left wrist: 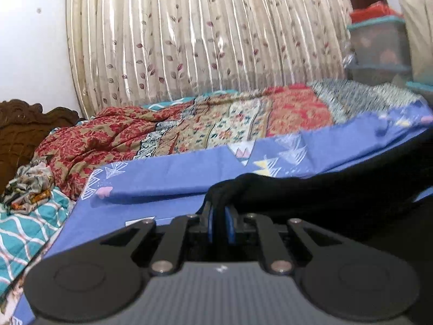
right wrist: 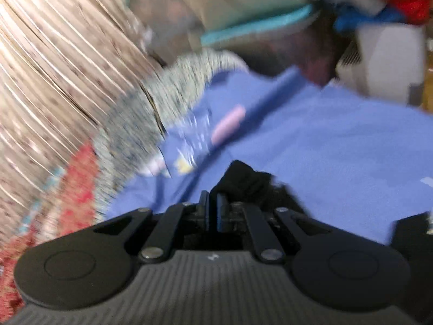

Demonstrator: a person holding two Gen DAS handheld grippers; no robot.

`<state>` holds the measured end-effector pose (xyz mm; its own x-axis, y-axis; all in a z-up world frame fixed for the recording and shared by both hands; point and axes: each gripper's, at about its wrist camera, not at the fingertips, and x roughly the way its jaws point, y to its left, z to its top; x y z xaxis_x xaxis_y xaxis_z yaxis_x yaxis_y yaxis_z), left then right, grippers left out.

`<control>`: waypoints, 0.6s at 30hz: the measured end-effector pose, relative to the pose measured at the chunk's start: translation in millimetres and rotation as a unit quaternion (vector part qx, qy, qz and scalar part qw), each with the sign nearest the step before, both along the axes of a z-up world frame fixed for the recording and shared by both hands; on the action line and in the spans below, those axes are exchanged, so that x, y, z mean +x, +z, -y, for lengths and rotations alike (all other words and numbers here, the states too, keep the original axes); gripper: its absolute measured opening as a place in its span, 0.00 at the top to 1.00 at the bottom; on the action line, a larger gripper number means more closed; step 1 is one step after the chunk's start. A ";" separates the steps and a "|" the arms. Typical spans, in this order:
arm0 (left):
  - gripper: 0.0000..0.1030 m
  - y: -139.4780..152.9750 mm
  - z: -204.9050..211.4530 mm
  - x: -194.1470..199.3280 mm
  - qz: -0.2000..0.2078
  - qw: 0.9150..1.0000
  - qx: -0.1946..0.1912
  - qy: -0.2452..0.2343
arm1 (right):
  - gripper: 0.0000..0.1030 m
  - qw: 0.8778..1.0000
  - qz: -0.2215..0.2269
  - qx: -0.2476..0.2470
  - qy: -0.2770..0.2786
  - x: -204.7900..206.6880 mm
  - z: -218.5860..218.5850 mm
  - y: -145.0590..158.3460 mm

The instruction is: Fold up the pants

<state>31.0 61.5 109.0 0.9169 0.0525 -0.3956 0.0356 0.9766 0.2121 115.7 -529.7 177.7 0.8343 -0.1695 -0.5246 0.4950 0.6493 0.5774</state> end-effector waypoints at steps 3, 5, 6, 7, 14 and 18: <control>0.91 5.0 -0.9 -34.3 -0.013 0.999 -0.026 -0.031 | 0.93 1.000 0.017 -0.002 -0.004 -64.9 19.0 8.0; 0.91 0.2 2.0 -58.2 -0.036 0.997 -0.032 -0.061 | 0.93 1.000 0.010 0.004 -0.019 -95.0 30.3 -4.3; 0.91 -5.6 5.1 -71.9 -0.051 0.995 -0.029 -0.075 | 0.92 0.999 0.000 0.006 -0.031 -115.2 35.2 -14.5; 0.90 -11.5 8.3 -82.2 -0.064 0.994 -0.026 -0.085 | 0.92 0.999 -0.014 0.009 -0.044 -132.6 37.6 -24.3; 0.79 -74.4 27.5 -127.5 -0.173 0.981 -0.008 -0.093 | 0.54 0.983 -0.121 0.023 -0.137 -198.1 34.4 -97.2; 0.67 -67.3 14.0 -152.0 -0.159 0.983 -0.020 -0.093 | 0.49 0.978 -0.093 -0.016 -0.188 -205.5 22.3 -68.6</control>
